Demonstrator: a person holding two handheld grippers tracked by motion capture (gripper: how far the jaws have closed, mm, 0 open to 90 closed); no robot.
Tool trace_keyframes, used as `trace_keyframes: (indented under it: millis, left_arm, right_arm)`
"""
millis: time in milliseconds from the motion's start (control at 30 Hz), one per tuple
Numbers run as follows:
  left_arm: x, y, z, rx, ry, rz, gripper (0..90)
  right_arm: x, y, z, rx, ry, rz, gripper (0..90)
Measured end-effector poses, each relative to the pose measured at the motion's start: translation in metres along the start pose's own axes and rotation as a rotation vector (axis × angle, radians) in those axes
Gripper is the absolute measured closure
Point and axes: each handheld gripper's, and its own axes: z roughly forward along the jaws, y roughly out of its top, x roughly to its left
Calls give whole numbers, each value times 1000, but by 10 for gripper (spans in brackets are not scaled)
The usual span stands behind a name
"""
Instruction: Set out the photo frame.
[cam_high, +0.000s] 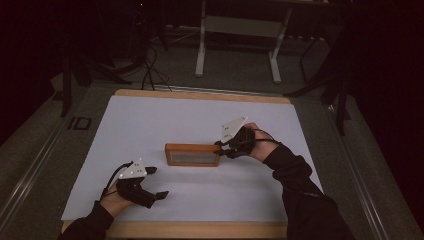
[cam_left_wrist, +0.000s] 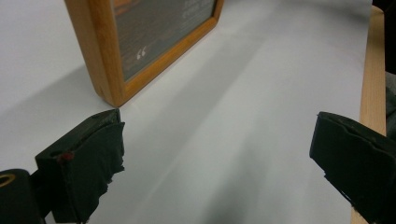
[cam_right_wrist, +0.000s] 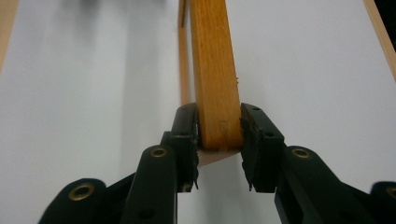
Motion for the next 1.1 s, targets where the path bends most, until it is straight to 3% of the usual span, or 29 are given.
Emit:
trace_keyframes:
  millis: [100,233,400,633,867,1100]
  left_arm:
    - [-1,-1,-1,-32,27,21,33]
    - [-1,0,-3,-58,18,23,33]
    - [-1,-1,-1,-46,11,24,33]
    - [-1,-2,0,-40,3,20,33]
    - [1,-3,0,-40,-4,16,33]
    - [0,-4,1,-37,-10,17,33]
  right_arm:
    - [-5,0,2,-1,-5,18,673]
    - [-9,-2,3,-13,2,33,671]
    - [-15,-3,4,-21,11,52,667]
    - [-34,-4,10,-19,21,119,649]
    - [-46,-5,18,-9,-5,187,633]
    - [-51,-6,21,-7,-7,201,628]
